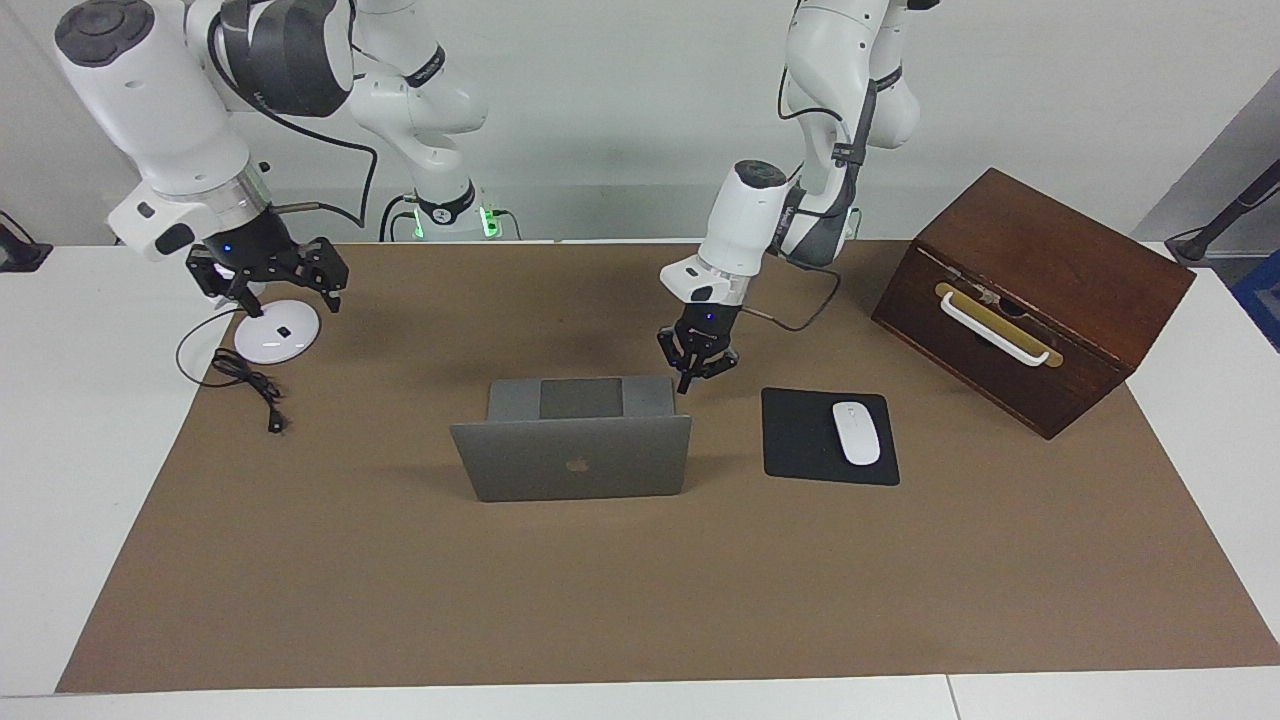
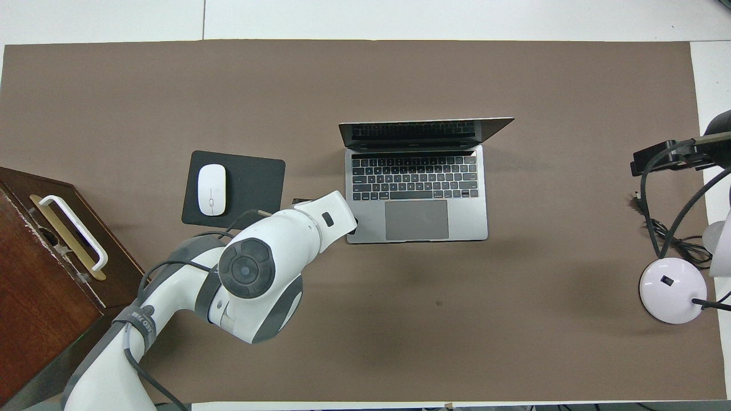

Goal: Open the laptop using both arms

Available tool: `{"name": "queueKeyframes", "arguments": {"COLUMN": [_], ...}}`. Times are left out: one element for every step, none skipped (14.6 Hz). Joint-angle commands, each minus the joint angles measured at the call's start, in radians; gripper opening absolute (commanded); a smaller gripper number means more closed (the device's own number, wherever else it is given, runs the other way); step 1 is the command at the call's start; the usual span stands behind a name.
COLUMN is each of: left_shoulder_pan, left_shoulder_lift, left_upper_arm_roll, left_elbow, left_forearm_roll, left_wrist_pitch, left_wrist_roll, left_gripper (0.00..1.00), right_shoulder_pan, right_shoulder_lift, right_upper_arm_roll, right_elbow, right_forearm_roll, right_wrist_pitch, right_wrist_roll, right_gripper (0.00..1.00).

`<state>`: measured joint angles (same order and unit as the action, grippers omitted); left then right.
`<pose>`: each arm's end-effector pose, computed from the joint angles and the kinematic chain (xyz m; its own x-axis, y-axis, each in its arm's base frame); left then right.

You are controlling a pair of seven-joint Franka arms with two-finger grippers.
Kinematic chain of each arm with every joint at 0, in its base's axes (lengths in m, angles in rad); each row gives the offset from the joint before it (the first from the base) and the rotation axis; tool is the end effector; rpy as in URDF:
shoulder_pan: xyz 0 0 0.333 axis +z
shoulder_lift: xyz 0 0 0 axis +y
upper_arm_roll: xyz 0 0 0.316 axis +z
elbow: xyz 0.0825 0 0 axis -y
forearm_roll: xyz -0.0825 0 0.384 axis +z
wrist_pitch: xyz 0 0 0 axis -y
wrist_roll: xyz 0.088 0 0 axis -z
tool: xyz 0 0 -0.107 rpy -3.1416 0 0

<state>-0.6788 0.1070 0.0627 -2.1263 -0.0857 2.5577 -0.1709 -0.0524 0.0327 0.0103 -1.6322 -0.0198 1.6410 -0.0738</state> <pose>0.4792 -0.3386 0.3940 0.8907 -0.3397 0.3020 -0.3875 -0.9148 0.1139 0.5677 -0.0260 0.5831 0.9991 0.0331 -0.0253 0.0335 -0.9993 0.0176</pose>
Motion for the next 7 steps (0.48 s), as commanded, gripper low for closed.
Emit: {"name": "queueKeyframes", "arguments": {"left_shoulder_pan": [0.04, 0.054, 0.073, 0.082, 0.1, 0.116, 0.136], "left_shoulder_lift": [-0.018, -0.023, -0.027, -0.032, -0.039, -0.044, -0.044], "left_upper_arm_roll": [0.003, 0.005, 0.005, 0.006, 0.006, 0.006, 0.006], "left_elbow": [0.083, 0.097, 0.103, 0.104, 0.106, 0.112, 0.13], "left_forearm_roll": [-0.012, -0.012, -0.012, -0.012, -0.012, -0.012, -0.012], "left_wrist_pitch": [-0.167, -0.207, -0.23, -0.246, -0.264, -0.284, -0.319], "left_wrist_roll": [0.017, 0.034, 0.054, 0.063, 0.073, 0.092, 0.112], "left_gripper": [0.0, 0.0, 0.0, 0.0, 0.0, 0.0, 0.0], "right_shoulder_pan": [-0.006, -0.006, -0.004, -0.004, -0.004, -0.004, -0.004], "right_shoulder_lift": [-0.028, -0.027, -0.028, -0.027, -0.028, -0.027, -0.028], "right_upper_arm_roll": [0.007, 0.007, 0.007, 0.007, 0.007, 0.007, 0.007], "right_elbow": [-0.029, -0.029, -0.029, -0.029, -0.029, -0.029, -0.032], "right_forearm_roll": [0.014, 0.014, 0.014, 0.014, 0.014, 0.014, 0.014], "right_wrist_pitch": [-0.004, -0.003, -0.003, -0.001, -0.001, -0.001, 0.0], "right_wrist_roll": [0.017, 0.017, 0.017, 0.017, 0.017, 0.017, 0.019], "right_gripper": [1.0, 1.0, 1.0, 1.0, 1.0, 1.0, 1.0]}}
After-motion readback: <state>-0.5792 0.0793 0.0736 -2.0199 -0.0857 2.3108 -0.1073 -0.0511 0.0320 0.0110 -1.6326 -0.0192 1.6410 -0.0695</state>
